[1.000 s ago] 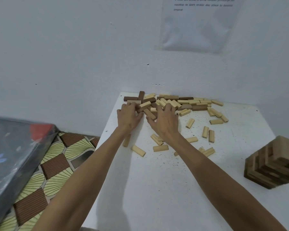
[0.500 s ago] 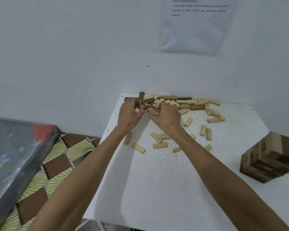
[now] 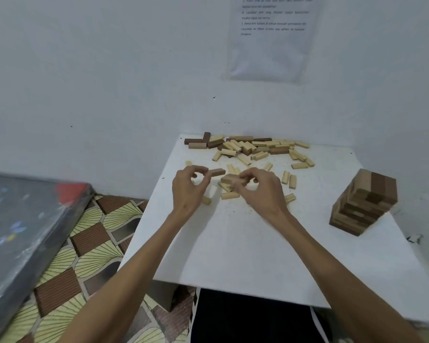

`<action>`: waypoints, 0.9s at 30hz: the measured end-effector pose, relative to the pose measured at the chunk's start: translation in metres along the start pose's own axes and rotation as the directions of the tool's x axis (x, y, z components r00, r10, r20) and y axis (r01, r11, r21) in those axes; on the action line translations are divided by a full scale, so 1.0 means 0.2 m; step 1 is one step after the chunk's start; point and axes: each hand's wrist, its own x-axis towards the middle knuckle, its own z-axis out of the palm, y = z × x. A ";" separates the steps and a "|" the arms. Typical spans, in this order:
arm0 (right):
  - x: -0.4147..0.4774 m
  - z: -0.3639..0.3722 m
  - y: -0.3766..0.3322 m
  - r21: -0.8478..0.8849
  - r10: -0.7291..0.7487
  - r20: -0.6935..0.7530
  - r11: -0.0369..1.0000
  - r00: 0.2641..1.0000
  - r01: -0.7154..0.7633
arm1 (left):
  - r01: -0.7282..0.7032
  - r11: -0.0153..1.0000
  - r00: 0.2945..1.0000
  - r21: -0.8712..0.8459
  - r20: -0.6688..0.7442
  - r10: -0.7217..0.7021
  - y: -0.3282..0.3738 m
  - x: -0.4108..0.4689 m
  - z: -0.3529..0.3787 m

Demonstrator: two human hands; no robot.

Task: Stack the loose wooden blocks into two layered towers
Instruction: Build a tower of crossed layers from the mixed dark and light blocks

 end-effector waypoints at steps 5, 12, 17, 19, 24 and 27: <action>-0.38 -0.09 0.09 0.032 -0.038 0.075 0.999 0.996 0.035 | 0.015 1.000 0.998 -0.007 0.058 -0.015 0.01 -0.34 0.01; -0.63 -0.12 0.20 -0.103 -0.060 0.197 0.991 0.979 0.082 | -0.125 0.986 0.973 0.114 0.206 0.100 -0.02 -0.56 0.03; -0.64 -0.13 0.21 -0.111 -0.090 0.227 0.987 0.970 0.118 | -0.177 0.971 0.965 0.159 0.221 0.140 -0.02 -0.54 0.03; -0.64 -0.13 0.23 -0.091 -0.106 0.238 0.987 0.965 0.131 | -0.162 0.973 0.968 0.164 0.217 0.125 -0.02 -0.53 0.03; -0.63 -0.13 0.24 -0.064 -0.121 0.227 0.988 0.966 0.138 | -0.184 0.964 0.961 0.191 0.242 0.136 -0.03 -0.52 0.05; -0.62 -0.12 0.25 -0.076 -0.107 0.225 0.989 0.969 0.127 | -0.191 0.967 0.946 0.171 0.296 0.135 -0.01 -0.53 0.05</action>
